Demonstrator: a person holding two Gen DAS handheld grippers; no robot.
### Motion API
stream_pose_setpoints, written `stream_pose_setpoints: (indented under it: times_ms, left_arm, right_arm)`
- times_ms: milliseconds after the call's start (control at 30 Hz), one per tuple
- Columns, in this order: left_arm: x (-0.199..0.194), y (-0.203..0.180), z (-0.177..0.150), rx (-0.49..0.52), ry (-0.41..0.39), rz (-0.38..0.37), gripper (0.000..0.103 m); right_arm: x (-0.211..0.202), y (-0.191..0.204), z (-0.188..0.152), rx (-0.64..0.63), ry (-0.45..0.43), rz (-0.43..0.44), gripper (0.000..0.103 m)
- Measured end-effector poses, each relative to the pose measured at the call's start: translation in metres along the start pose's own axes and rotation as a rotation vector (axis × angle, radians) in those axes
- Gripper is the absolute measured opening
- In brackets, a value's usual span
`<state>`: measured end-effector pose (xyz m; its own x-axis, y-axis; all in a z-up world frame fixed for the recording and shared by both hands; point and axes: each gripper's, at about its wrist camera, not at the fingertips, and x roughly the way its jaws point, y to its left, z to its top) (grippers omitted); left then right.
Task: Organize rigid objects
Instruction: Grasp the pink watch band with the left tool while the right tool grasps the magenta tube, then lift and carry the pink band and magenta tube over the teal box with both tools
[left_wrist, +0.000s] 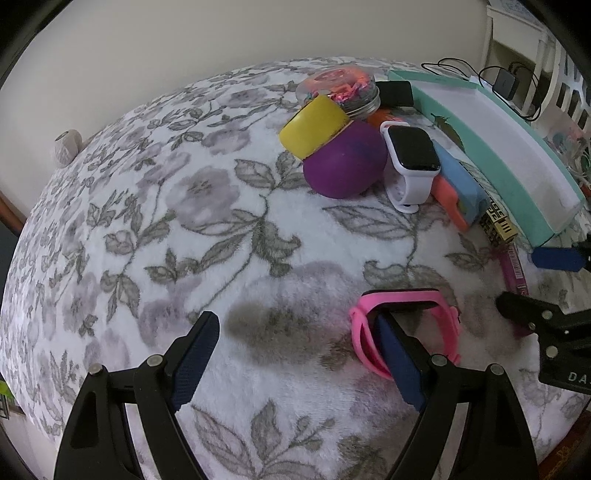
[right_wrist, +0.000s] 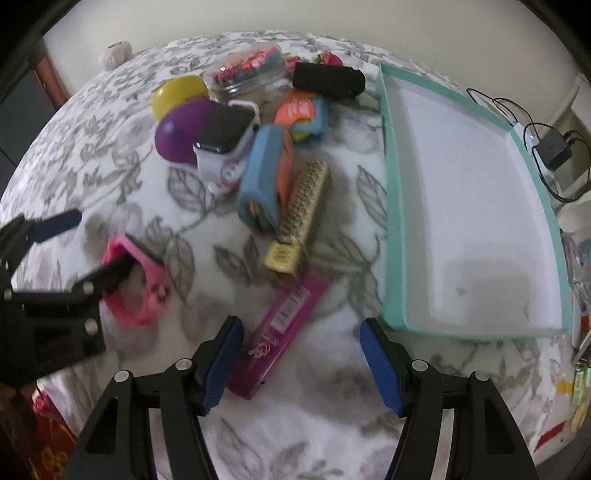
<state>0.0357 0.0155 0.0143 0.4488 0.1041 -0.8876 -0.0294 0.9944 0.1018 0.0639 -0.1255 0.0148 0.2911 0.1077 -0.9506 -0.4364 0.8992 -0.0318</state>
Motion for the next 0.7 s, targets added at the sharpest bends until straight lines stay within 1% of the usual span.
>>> stream_pose_setpoints:
  times_ms: [33,67,133,200,233,267,333,433,533,567,600,633,700]
  left_arm:
    - [0.000,-0.001,0.000,0.000,-0.001,-0.003,0.086]
    - [-0.001,-0.001,0.000,0.003,-0.001,-0.011,0.082]
    - [-0.002,-0.003,-0.001,0.006,-0.002,-0.032,0.076]
    - [-0.003,-0.006,0.000,0.006,0.000,-0.053,0.069]
    - [-0.004,-0.007,0.000,0.009,0.000,-0.059,0.064]
    - [-0.004,-0.009,0.000,0.015,0.000,-0.064,0.059]
    - [-0.006,-0.014,0.000,0.033,-0.002,-0.064,0.053]
    - [-0.007,-0.021,0.002,0.063,-0.007,-0.059,0.045]
    - [-0.007,-0.022,0.002,0.069,-0.009,-0.081,0.036]
    - [-0.007,-0.022,0.002,0.068,-0.010,-0.091,0.033]
    - [-0.007,-0.021,0.002,0.068,-0.011,-0.098,0.032]
    - [-0.007,-0.021,0.001,0.068,-0.011,-0.106,0.028]
    - [-0.007,-0.022,0.001,0.071,-0.011,-0.119,0.022]
  right_arm:
    - [-0.001,-0.001,-0.003,0.000,0.002,0.006,0.070]
    - [-0.001,-0.001,-0.005,-0.004,0.002,0.010,0.069]
    - [-0.003,0.000,-0.009,-0.009,-0.007,0.015,0.063]
    - [-0.001,0.000,-0.012,-0.003,-0.020,0.019,0.055]
    - [-0.002,0.000,-0.014,-0.002,-0.022,0.016,0.054]
    - [-0.002,0.001,-0.012,-0.002,-0.025,0.014,0.053]
    - [0.000,0.004,0.000,-0.006,-0.035,0.008,0.048]
    - [0.002,0.003,0.005,0.008,-0.036,0.014,0.046]
    - [0.001,0.000,0.009,0.006,-0.034,0.021,0.038]
    - [0.001,-0.002,0.009,0.008,-0.034,0.022,0.032]
    - [-0.005,-0.013,0.002,0.011,-0.033,0.027,0.030]
    - [-0.001,-0.011,0.001,0.016,-0.033,0.031,0.026]
    - [0.000,-0.016,-0.001,0.029,-0.034,0.043,0.023]
